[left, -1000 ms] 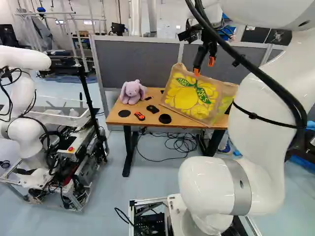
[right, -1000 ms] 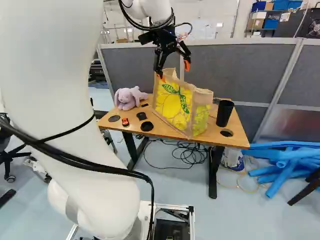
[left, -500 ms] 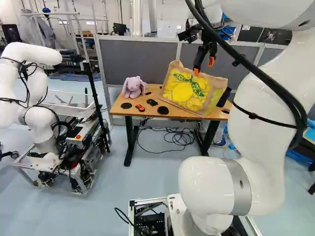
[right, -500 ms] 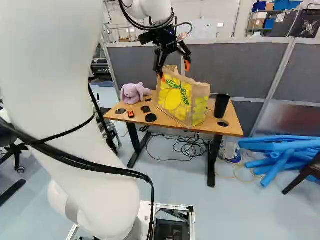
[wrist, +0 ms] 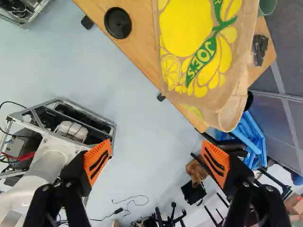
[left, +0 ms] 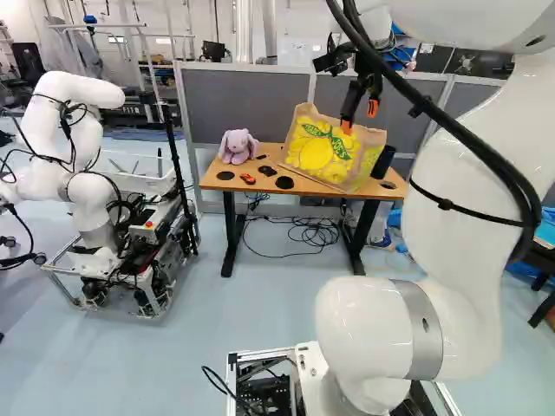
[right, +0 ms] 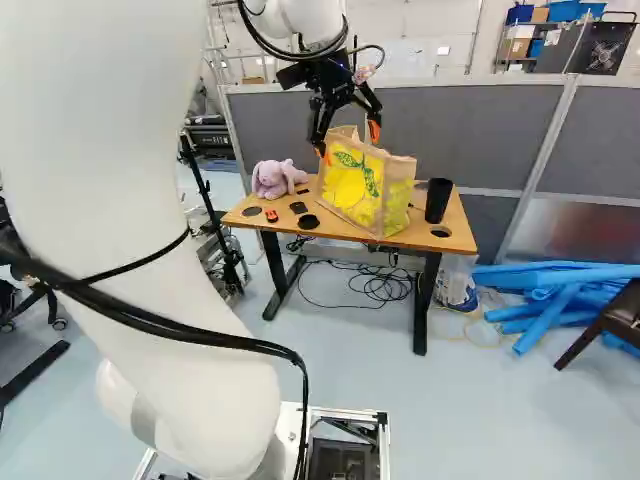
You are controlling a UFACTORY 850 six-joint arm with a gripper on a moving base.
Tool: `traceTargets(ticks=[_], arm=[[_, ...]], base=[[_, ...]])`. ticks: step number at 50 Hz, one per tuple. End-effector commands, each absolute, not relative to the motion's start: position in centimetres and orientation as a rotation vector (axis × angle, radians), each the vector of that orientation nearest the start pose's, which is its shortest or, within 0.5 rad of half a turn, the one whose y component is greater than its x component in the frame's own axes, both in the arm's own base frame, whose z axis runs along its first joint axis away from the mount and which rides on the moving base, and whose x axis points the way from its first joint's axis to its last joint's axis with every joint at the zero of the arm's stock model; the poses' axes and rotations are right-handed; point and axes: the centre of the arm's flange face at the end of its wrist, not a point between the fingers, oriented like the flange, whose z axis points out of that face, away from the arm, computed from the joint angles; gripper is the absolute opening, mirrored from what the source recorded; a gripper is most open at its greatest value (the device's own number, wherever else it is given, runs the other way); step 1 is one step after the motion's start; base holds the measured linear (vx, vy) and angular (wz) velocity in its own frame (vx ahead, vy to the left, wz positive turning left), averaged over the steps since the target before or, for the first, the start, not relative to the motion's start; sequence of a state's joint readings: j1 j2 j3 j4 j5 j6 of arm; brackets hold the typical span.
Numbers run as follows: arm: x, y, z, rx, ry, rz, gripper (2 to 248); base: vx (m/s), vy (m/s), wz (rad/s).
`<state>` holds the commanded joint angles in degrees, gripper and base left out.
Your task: Pick up the bag on the ground and place it on the table
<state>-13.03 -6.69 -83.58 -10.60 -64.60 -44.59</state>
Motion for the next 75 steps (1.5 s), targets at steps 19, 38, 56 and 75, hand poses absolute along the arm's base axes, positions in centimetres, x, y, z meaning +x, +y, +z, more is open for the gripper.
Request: traceTargets(ticks=[19,38,56,75], arm=[[49.7,-13.0,71.4,-3.235,-1.023,-0.176,247],[49.7,-13.0,71.4,-3.235,-1.023,-0.176,247],[49.7,-12.9,71.0,-3.238,-1.017,-0.198,247],[49.8,-12.4,69.7,-3.245,-0.999,-0.260,247]], base=[[-0.201,-0.002,0.017],[-0.069,0.000,0.006],[0.000,0.000,0.000],[0.000,0.000,0.000]])
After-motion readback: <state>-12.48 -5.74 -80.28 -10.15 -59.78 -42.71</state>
